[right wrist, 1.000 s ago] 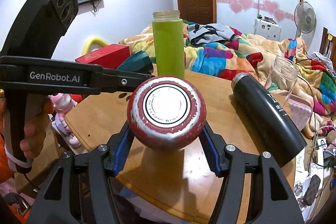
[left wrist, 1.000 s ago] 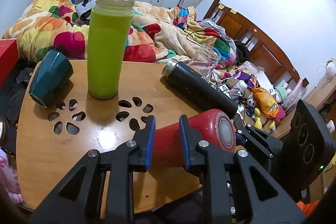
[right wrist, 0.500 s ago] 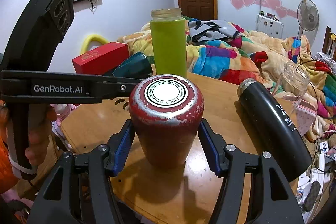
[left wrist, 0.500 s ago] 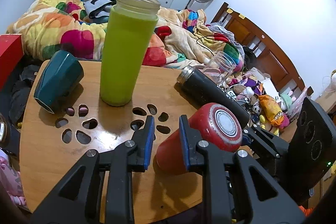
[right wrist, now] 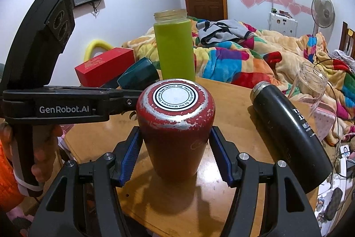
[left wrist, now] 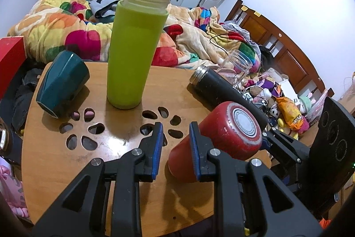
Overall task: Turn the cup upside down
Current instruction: 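Lower the inverted red cup onto the table with the right gripper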
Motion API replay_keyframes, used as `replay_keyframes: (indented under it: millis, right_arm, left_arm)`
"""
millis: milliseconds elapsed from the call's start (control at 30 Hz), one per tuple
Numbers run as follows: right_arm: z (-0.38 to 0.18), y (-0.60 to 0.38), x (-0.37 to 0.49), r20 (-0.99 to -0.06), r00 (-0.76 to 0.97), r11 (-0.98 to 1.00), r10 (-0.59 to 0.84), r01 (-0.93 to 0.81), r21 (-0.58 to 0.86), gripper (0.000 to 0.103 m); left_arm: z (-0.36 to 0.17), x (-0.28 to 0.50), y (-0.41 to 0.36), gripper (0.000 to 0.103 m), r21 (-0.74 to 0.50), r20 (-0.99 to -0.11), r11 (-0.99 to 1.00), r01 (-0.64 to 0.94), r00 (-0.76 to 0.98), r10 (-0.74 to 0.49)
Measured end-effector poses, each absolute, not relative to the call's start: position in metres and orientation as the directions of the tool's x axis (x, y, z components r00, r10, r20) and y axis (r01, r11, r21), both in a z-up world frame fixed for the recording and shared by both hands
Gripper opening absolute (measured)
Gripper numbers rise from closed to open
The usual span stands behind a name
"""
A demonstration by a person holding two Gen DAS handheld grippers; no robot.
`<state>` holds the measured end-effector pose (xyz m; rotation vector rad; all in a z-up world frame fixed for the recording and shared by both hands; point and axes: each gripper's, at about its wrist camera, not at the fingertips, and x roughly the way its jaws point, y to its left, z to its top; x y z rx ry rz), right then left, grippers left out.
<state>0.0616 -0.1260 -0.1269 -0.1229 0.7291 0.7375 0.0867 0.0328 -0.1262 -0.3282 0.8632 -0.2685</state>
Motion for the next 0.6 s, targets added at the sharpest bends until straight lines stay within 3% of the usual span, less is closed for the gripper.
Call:
replay_keyframes:
  millis: [133, 367, 600]
  right_arm:
    - [-0.126, -0.127, 0.060, -0.644, 0.508, 0.744, 0.572, -0.653, 0.145, 0.058]
    - [-0.125, -0.127, 0.058, -0.645, 0.507, 0.741, 0.572, -0.657, 0.142, 0.058]
    - [-0.123, -0.128, 0.054, -0.643, 0.508, 0.741, 0.573, -0.656, 0.142, 0.058]
  left_arm:
    - [-0.127, 0.082, 0.031, 0.024, -0.366, -0.706, 0.925, 0.101, 0.618, -0.346]
    - [-0.122, 0.071, 0.032, 0.041, -0.303, -0.707, 0.949, 0.082, 0.648, -0.282]
    - [-0.117, 0.065, 0.039, 0.046, -0.296, -0.701, 0.952, 0.074, 0.660, -0.270]
